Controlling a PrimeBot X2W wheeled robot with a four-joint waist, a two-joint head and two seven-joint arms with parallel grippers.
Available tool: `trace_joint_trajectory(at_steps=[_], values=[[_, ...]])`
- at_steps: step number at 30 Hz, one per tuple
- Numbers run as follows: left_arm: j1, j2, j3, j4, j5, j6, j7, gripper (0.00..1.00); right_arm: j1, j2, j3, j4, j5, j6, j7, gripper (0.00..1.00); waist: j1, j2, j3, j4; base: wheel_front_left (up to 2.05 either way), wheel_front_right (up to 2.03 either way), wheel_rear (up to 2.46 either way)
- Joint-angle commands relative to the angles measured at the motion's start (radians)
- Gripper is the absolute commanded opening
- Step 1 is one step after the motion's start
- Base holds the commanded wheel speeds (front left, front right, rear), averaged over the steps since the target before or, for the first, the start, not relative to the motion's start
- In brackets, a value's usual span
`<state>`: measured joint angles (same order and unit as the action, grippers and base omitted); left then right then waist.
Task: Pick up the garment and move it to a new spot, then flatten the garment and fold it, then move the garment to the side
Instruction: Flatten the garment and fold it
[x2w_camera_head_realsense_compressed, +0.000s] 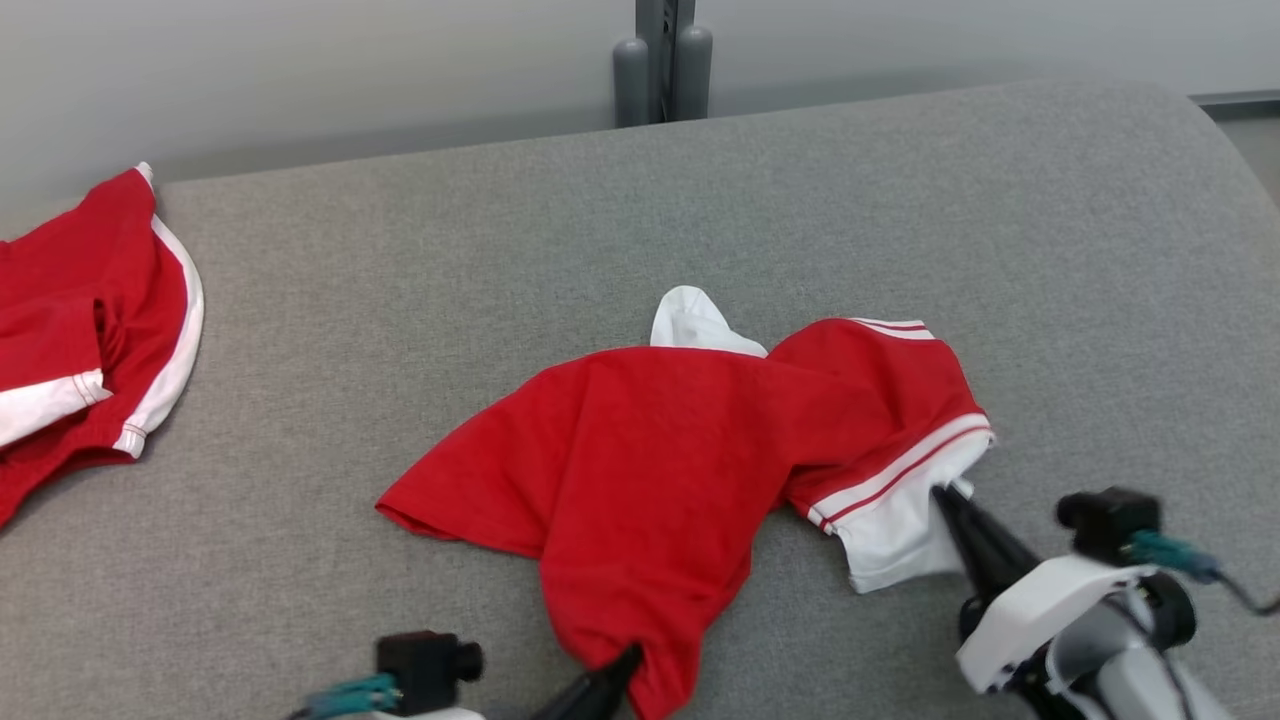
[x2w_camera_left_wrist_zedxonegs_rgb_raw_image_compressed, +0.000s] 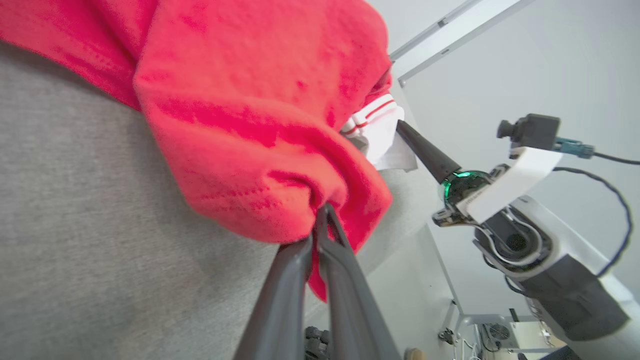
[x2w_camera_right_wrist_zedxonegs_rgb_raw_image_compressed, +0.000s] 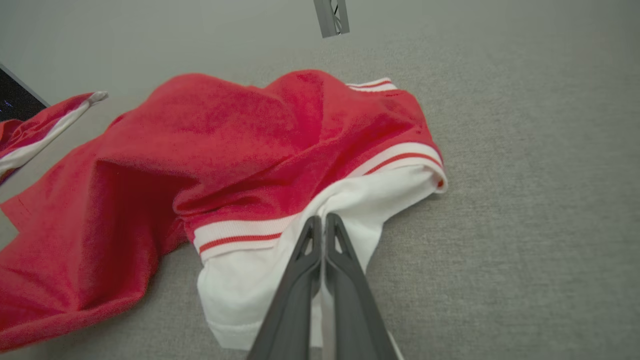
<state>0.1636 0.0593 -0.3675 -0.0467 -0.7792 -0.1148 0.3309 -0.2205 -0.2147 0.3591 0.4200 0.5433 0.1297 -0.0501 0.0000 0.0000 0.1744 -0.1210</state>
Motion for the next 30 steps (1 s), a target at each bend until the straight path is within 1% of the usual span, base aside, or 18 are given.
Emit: trace_joint_trajectory(at_steps=[1, 3, 5, 8, 10, 12, 15, 16, 18, 21, 24, 27, 30], values=[[0.011, 0.013, 0.013, -0.044, -0.028, -0.008, 0.002, 0.0, 0.011, -0.024, -0.012, -0.035, 0.024, 0.002, 0.003, 0.0, 0.0, 0.0, -0.011, 0.004, 0.0, 0.0, 0.0], [0.022, 0.024, 0.045, -0.184, -0.099, -0.009, 0.011, 0.0, 0.036, -0.052, -0.031, -0.156, 0.088, 0.001, 0.019, 0.0, 0.0, 0.0, -0.019, 0.009, 0.0, 0.0, 0.0], [0.015, 0.035, 0.077, -0.309, -0.165, -0.009, 0.035, 0.0, 0.052, -0.088, -0.074, -0.284, 0.145, 0.001, 0.038, 0.0, 0.0, 0.0, -0.022, 0.019, 0.0, 0.0, 0.0], [-0.05, 0.065, 0.134, -0.447, -0.231, 0.016, 0.09, 0.0, 0.049, -0.132, -0.149, -0.47, 0.221, 0.001, 0.079, 0.0, 0.0, 0.0, -0.013, 0.03, 0.0, 0.0, 0.0], [-0.131, 0.086, 0.18, -0.495, -0.257, 0.044, 0.128, 0.0, 0.013, -0.15, -0.199, -0.574, 0.283, 0.001, 0.123, 0.0, 0.0, 0.0, 0.006, 0.036, 0.0, 0.0, 0.0], [-0.244, 0.093, 0.215, -0.513, -0.291, 0.077, 0.167, 0.0, -0.042, -0.177, -0.254, -0.645, 0.315, 0.001, 0.17, 0.0, 0.0, 0.0, 0.03, 0.044, 0.0, 0.0, 0.0], [-0.45, 0.12, 0.266, -0.473, -0.308, 0.121, 0.22, 0.0, -0.161, -0.172, -0.315, -0.692, 0.369, 0.001, 0.245, 0.0, 0.0, 0.0, 0.069, 0.052, 0.0, 0.0, 0.0], [-0.527, 0.132, 0.279, -0.448, -0.302, 0.133, 0.233, 0.0, -0.21, -0.169, -0.338, -0.692, 0.377, 0.001, 0.269, 0.0, 0.0, 0.0, 0.083, 0.054, 0.0, 0.0, 0.0], [-0.687, 0.148, 0.292, -0.374, -0.281, 0.157, 0.255, 0.0, -0.314, -0.177, -0.366, -0.677, 0.352, 0.001, 0.32, 0.0, 0.0, 0.0, 0.114, 0.058, 0.0, 0.0, 0.0], [-0.914, 0.151, 0.294, -0.223, -0.247, 0.193, 0.268, 0.0, -0.496, -0.131, -0.394, -0.614, 0.338, 0.001, 0.383, 0.0, 0.0, 0.0, 0.169, 0.059, 0.0, 0.0, 0.0], [-1.139, 0.154, 0.288, -0.053, -0.193, 0.214, 0.25, 0.0, -0.702, -0.072, -0.427, -0.496, 0.292, 0.001, 0.42, 0.0, 0.0, 0.0, 0.243, 0.057, 0.0, 0.0, 0.0], [-1.339, 0.151, 0.292, 0.126, -0.135, 0.214, 0.189, 0.0, -0.912, -0.02, -0.437, -0.345, 0.185, 0.001, 0.407, 0.0, 0.0, 0.0, 0.322, 0.049, 0.0, 0.0, 0.0], [-1.505, 0.14, 0.292, 0.289, -0.075, 0.195, 0.084, 0.0, -1.108, 0.036, -0.464, -0.196, 0.071, 0.001, 0.321, 0.0, 0.0, 0.0, 0.378, 0.044, 0.0, 0.0, 0.0]])
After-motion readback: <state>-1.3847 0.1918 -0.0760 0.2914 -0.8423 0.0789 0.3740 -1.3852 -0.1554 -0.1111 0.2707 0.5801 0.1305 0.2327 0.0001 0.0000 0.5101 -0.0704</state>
